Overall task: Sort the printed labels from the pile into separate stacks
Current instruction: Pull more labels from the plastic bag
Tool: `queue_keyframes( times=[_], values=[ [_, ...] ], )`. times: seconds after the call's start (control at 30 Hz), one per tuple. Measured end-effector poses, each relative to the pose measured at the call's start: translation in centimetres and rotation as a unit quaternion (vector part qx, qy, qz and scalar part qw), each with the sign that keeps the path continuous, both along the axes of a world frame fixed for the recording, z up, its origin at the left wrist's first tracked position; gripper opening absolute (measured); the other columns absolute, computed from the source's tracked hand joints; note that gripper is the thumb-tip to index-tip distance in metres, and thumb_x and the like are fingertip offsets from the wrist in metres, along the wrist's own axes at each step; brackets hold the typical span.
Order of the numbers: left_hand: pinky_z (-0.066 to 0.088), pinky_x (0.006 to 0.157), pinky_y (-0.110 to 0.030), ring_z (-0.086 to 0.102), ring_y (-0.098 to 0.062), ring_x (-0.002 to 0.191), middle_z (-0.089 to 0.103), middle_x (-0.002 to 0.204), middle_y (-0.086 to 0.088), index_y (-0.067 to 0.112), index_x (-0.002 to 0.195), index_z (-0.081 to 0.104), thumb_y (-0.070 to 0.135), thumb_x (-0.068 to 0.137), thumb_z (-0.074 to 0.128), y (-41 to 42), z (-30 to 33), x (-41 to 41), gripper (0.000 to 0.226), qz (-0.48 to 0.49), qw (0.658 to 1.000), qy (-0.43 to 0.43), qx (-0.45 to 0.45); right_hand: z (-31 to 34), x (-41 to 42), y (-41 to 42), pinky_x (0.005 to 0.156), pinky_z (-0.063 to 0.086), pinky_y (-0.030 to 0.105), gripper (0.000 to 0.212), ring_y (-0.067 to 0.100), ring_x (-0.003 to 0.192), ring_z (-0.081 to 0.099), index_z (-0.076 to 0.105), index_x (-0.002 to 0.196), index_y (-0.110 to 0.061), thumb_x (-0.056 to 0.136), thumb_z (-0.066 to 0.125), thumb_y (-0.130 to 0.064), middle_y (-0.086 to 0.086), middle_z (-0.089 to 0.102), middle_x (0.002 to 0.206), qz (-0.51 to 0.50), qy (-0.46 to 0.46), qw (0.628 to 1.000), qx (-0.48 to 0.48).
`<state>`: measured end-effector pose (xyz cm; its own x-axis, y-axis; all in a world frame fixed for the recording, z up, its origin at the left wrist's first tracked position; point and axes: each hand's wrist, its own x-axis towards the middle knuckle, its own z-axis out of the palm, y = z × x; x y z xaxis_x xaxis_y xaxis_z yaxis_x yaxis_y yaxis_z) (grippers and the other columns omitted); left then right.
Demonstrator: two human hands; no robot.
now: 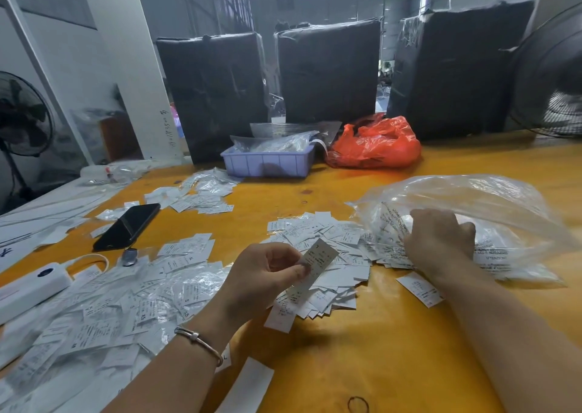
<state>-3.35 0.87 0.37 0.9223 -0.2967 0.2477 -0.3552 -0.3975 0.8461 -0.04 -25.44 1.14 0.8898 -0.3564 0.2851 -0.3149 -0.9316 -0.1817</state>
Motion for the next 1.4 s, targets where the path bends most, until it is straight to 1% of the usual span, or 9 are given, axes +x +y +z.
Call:
queue_keyframes(
  times=[0.13,0.27,0.4,0.57,0.73,0.87,0.97,1.1,1.4],
  values=[
    [0.056,0.076,-0.033,0.071,-0.009,0.083,0.076,0.084,0.009,0.013,0.082,0.075,0.009,0.087,0.070,0.0,0.1,-0.1,0.009,0.009,1.000,0.005,0.006,-0.8,0.5,-0.7,0.081,0.032,0.034,0.013,0.026,0.095,0.052,0.060,0.091,-0.015,0.085,0.049,-0.009,0.003,0.054,0.091,-0.004,0.018,0.999,-0.036],
    [0.056,0.079,-0.040,0.071,-0.015,0.085,0.077,0.084,0.007,0.012,0.083,0.075,0.009,0.087,0.071,-0.1,0.2,-0.3,0.007,0.015,1.000,0.016,0.007,-1.0,0.8,-1.1,0.090,0.032,0.036,0.022,0.027,0.099,0.058,0.068,0.099,-0.015,0.086,0.053,-0.008,0.004,0.067,0.102,-0.001,-0.040,0.999,0.007],
    [0.056,0.077,-0.038,0.071,-0.013,0.084,0.077,0.085,0.008,0.012,0.084,0.076,0.010,0.087,0.071,-0.1,0.2,-0.3,0.006,0.017,1.000,0.018,0.014,-1.3,0.9,-1.3,0.091,0.027,0.036,0.027,0.030,0.105,0.059,0.069,0.109,-0.017,0.086,0.056,-0.008,0.010,0.071,0.104,-0.001,-0.127,0.990,0.057],
    [0.053,0.070,-0.027,0.070,-0.011,0.083,0.077,0.087,0.011,0.014,0.085,0.076,0.011,0.088,0.070,-0.1,0.1,-0.2,0.007,0.015,0.999,0.017,0.025,-1.2,0.9,-1.2,0.086,0.031,0.037,0.015,0.032,0.104,0.054,0.074,0.083,-0.019,0.084,0.062,-0.009,0.007,0.069,0.097,0.003,-0.168,0.984,0.067],
    [0.052,0.071,-0.029,0.071,-0.012,0.084,0.077,0.087,0.010,0.014,0.083,0.076,0.011,0.088,0.070,-0.1,0.1,-0.3,0.009,0.013,0.999,0.018,0.026,-1.1,0.9,-1.0,0.087,0.035,0.039,0.015,0.033,0.098,0.055,0.072,0.087,-0.015,0.087,0.057,-0.010,0.011,0.069,0.092,0.013,-0.170,0.980,0.099],
    [0.054,0.074,-0.028,0.071,-0.013,0.086,0.077,0.087,0.005,0.019,0.080,0.076,0.015,0.085,0.073,-0.1,0.4,-0.4,0.007,0.001,0.999,0.024,-0.031,0.1,-0.2,0.6,0.075,0.051,0.035,0.004,0.027,0.079,0.064,0.070,0.083,-0.006,0.083,0.067,-0.008,0.011,0.071,0.082,0.114,-0.282,0.888,0.345],
    [0.054,0.086,-0.034,0.069,-0.017,0.097,0.076,0.097,0.003,0.026,0.072,0.075,0.028,0.076,0.079,0.0,1.0,-0.4,0.007,-0.012,0.992,0.058,-0.116,1.2,-1.3,2.8,0.061,0.048,0.024,0.016,0.015,0.060,0.062,0.065,0.084,-0.004,0.073,0.074,0.001,0.013,0.069,0.077,0.203,-0.198,0.760,0.585],
    [0.052,0.088,-0.030,0.066,-0.007,0.108,0.070,0.117,0.013,0.023,0.068,0.074,0.026,0.072,0.084,0.2,1.4,-0.5,0.010,-0.050,0.976,0.110,-0.179,1.3,-2.3,5.0,0.064,0.045,0.029,0.033,0.017,0.061,0.063,0.060,0.087,-0.009,0.060,0.076,0.002,0.011,0.071,0.077,0.278,-0.092,0.652,0.699],
    [0.053,0.072,-0.017,0.072,-0.014,0.083,0.077,0.091,-0.007,0.003,0.088,0.076,0.022,0.074,0.073,-0.5,1.1,-0.9,0.024,-0.048,0.982,0.100,-0.155,0.6,-3.2,6.3,0.049,0.049,0.024,0.027,0.018,0.062,0.065,0.057,0.084,-0.005,0.072,0.065,0.018,0.008,0.071,0.073,0.370,-0.095,0.706,0.597]
  ],
)
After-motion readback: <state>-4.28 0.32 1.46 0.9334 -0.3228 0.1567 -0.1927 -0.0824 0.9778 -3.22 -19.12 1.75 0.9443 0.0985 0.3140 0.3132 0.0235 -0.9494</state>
